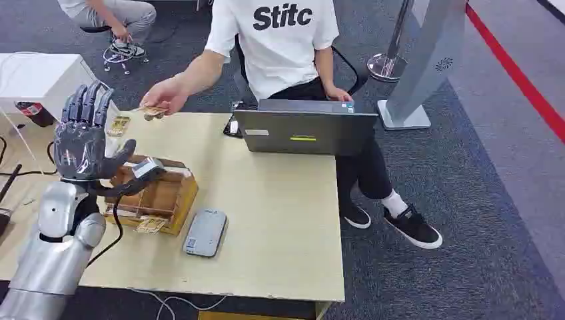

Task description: Pass the card to the sensor for recognition and then transmit it.

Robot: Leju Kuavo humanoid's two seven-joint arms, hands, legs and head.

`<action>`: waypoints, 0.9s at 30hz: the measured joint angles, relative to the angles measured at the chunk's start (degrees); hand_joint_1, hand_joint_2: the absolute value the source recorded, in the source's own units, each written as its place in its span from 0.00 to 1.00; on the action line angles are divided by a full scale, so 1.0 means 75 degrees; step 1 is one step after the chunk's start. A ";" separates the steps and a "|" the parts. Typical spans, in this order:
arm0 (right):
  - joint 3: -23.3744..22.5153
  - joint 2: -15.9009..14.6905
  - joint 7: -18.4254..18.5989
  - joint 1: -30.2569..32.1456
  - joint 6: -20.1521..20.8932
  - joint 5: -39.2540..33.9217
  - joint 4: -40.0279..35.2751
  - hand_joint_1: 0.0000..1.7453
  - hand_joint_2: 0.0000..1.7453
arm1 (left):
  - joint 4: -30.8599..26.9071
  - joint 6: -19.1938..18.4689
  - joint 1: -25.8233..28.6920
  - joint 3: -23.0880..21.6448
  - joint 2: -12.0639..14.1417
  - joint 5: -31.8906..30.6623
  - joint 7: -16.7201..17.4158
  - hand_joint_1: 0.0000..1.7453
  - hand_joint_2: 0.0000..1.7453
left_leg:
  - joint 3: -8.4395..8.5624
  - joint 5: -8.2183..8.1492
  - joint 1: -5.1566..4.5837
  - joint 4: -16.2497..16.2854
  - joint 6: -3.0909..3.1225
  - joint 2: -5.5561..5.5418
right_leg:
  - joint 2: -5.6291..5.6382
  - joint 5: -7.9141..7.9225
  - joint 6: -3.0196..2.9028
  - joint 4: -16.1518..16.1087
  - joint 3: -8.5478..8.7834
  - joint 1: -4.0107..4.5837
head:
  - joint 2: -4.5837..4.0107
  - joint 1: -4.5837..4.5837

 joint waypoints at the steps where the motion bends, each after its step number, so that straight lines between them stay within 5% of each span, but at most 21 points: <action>1: 0.0000 0.0000 0.0000 0.0000 -0.0009 0.0026 0.0000 0.00 1.00 | 0.0049 0.0003 -0.0004 -0.0026 0.0014 0.0000 0.0000 0.00 1.00 | -0.0001 0.0000 0.0001 0.0000 0.0000 0.0001 | 0.0000 0.0000 0.0000 0.0000 0.0000 0.0001 | -0.0003 0.0000; 2: -0.0003 0.0000 0.0000 0.0001 -0.0015 0.0041 0.0000 0.00 1.00 | 0.0102 0.0003 -0.0009 -0.0055 0.0041 0.0000 0.0000 0.06 1.00 | -0.0001 0.0000 0.0002 0.0000 0.0000 0.0001 | 0.0001 0.0000 0.0000 0.0000 0.0000 0.0002 | 0.0000 0.0000; 3: -0.0003 0.0000 0.0000 0.0002 -0.0015 0.0044 0.0000 0.00 1.00 | 0.0137 0.0012 -0.0010 -0.0064 0.0064 0.0006 0.0000 1.00 1.00 | -0.0001 0.0000 0.0002 0.0000 0.0000 0.0001 | 0.0000 0.0000 0.0000 0.0000 0.0000 0.0002 | 0.0000 0.0000; 16: -0.0017 -0.0009 -0.0020 0.0002 -0.0099 0.0137 0.0003 0.00 1.00 | 0.0230 0.0530 0.0122 -0.0073 0.0146 0.0434 -0.0229 1.00 1.00 | -0.0005 0.0000 0.0004 0.0000 0.0000 -0.0001 | 0.0000 0.0000 0.0000 0.0000 0.0000 0.0004 | 0.0000 0.0000; 21: -0.0067 -0.0006 -0.0020 0.0003 -0.0122 0.0154 0.0003 0.00 1.00 | -0.0149 0.1058 0.0463 -0.0087 -0.0117 0.0635 -0.0840 1.00 1.00 | -0.0007 -0.0002 0.0003 0.0000 0.0000 -0.0001 | 0.0000 0.0000 0.0000 -0.0002 -0.0001 0.0004 | 0.0000 0.0003; 27: -0.0073 -0.0006 -0.0020 0.0003 -0.0122 0.0154 0.0012 0.00 1.00 | -0.0446 0.1078 0.0701 -0.0175 -0.0309 0.0635 -0.0912 1.00 1.00 | -0.0009 -0.0003 0.0004 0.0000 0.0001 0.0000 | -0.0001 0.0000 0.0000 -0.0004 -0.0003 0.0004 | 0.0000 0.0000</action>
